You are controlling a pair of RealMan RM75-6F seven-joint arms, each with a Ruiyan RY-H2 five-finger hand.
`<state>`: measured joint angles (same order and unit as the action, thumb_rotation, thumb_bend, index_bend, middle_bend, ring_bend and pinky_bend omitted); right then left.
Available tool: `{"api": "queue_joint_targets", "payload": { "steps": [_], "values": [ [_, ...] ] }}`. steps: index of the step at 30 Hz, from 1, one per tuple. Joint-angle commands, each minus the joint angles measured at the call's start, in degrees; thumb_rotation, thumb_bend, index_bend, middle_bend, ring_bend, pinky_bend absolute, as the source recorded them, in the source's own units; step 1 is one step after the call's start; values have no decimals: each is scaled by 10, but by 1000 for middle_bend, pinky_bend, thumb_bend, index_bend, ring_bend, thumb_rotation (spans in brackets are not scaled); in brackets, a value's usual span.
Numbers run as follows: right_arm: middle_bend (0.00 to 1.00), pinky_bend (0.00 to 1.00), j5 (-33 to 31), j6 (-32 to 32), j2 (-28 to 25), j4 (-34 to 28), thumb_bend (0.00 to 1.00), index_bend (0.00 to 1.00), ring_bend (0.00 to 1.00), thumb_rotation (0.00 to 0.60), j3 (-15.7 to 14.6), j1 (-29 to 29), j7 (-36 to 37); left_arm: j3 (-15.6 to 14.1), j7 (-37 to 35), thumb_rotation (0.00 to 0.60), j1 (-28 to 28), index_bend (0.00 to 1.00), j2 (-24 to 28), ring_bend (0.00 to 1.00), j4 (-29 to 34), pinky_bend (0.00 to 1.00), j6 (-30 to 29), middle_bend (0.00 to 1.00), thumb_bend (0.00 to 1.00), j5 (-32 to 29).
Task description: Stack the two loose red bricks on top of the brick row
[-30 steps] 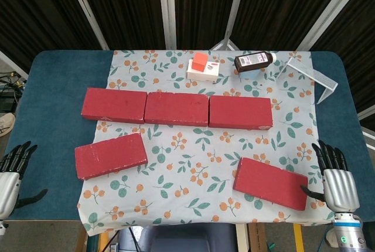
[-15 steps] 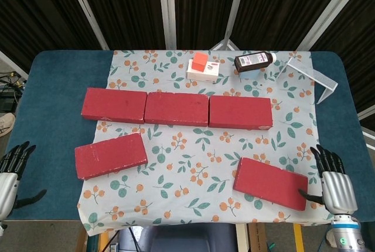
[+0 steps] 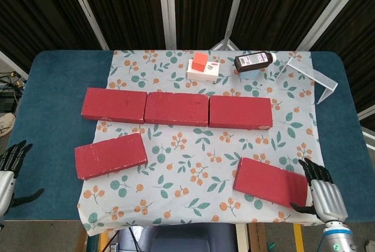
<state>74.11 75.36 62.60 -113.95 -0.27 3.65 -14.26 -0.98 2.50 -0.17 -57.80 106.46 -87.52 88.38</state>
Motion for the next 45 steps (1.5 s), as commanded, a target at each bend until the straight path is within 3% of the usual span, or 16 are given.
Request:
{"api": "queue_joint_targets", "payload": {
  "steps": [1,23,45],
  "values": [
    [0,0,-26,-7,14,-24,54,0,0,600,-2,9,-49,0,-5,600,-1,55,2,0,-2,117,2,0,0,0],
    [0,0,-126,-12,117,-39,55,0,0,600,11,53,-208,3,-5,600,-8,54,2,0,-3,117,15,0,0,-9],
    [0,0,-208,-46,148,10,55,0,0,600,39,101,-213,5,31,600,-12,55,-6,0,8,117,26,0,0,-25]
  ]
}}
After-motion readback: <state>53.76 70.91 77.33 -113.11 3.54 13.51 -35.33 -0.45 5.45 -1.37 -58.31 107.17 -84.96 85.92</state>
